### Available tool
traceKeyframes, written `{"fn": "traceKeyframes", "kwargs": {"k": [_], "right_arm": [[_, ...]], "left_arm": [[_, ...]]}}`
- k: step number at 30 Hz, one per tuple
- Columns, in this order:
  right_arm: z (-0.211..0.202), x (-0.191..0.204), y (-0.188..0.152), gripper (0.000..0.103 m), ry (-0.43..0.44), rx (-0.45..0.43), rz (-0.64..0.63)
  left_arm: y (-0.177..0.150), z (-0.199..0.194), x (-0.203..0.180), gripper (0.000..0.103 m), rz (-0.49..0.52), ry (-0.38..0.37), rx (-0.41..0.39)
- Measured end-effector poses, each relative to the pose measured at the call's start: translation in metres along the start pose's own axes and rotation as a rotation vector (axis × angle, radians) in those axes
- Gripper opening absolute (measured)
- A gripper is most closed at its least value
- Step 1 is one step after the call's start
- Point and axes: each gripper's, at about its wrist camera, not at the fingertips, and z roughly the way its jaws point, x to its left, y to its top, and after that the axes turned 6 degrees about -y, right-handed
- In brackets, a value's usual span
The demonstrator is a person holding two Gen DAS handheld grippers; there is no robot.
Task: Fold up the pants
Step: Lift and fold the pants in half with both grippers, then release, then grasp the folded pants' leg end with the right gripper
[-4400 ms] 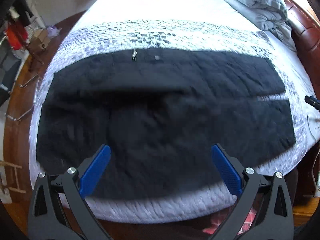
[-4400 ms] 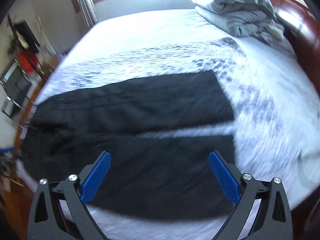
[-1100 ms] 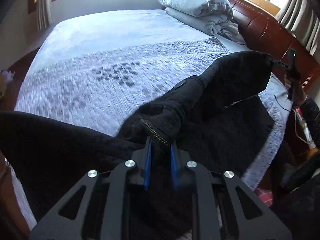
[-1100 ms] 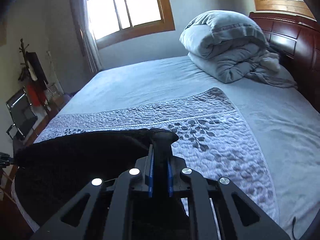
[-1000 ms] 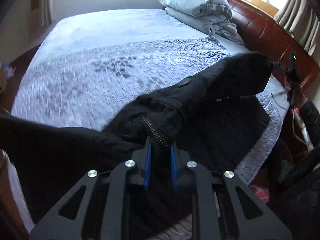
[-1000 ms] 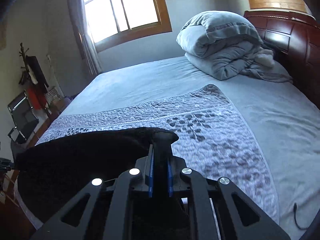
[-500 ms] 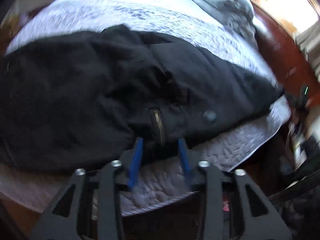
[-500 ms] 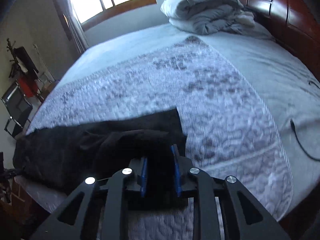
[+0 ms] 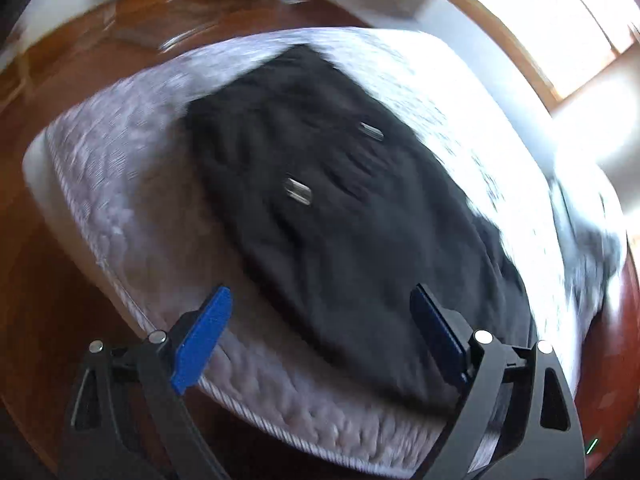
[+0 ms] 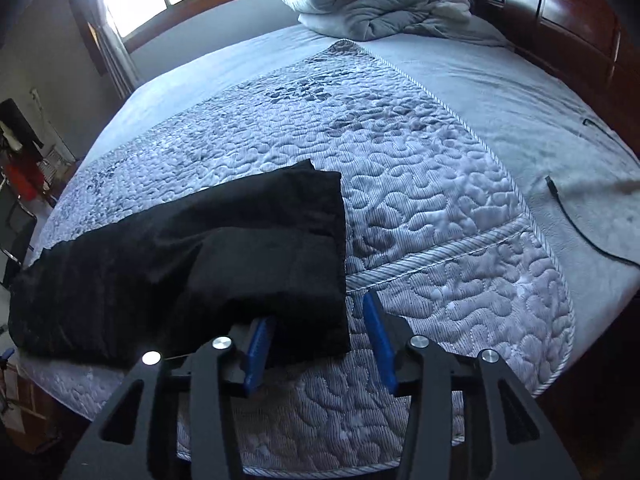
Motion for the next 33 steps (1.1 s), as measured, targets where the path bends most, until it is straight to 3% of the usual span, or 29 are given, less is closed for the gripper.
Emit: {"fn": "traceKeyframes", "kwargs": {"k": [4,6,11,13,17,19,23,25,27,30,31,33], "right_arm": [[0.001,0.003,-0.001,0.046,0.002,0.005,0.006],[0.003,0.007,-0.001,0.046,-0.008,0.004,-0.002],[0.009,0.012,0.003,0.047,-0.049,0.01,-0.006],[0.009,0.009,0.004,0.062,-0.079,0.024,0.015],[0.0,-0.001,0.002,0.068,-0.097,0.038,0.027],[-0.009,-0.005,-0.002,0.078,-0.126,0.035,0.022],[-0.029,-0.02,-0.011,0.078,-0.172,0.052,0.064],[-0.04,-0.028,-0.02,0.079,-0.019,0.066,0.166],[-0.043,-0.029,-0.027,0.079,0.194,0.098,0.268],[-0.024,-0.024,-0.039,0.079,0.426,0.166,0.457],[-0.017,-0.021,-0.04,0.078,0.462,0.18,0.494],[0.001,-0.017,-0.042,0.076,0.463,0.213,0.545]], "left_arm": [[0.021,0.024,0.016,0.071,-0.123,-0.033,0.017],[0.025,0.037,0.017,0.056,-0.13,-0.022,0.031],[0.014,0.036,0.003,0.041,-0.1,0.023,-0.012],[0.013,0.038,-0.009,0.04,-0.084,0.042,-0.014],[0.014,0.035,-0.02,0.04,-0.036,0.075,-0.005],[0.013,0.031,-0.026,0.044,-0.028,0.087,-0.006],[0.002,0.013,-0.041,0.057,-0.007,0.089,-0.03],[-0.009,0.003,-0.048,0.063,0.012,0.08,-0.034],[-0.021,-0.004,-0.06,0.065,0.025,0.05,-0.04],[-0.035,-0.005,-0.087,0.079,0.067,0.029,-0.047],[-0.039,-0.004,-0.098,0.086,0.092,0.026,-0.049],[-0.049,0.002,-0.112,0.089,0.143,0.025,-0.044]]}}
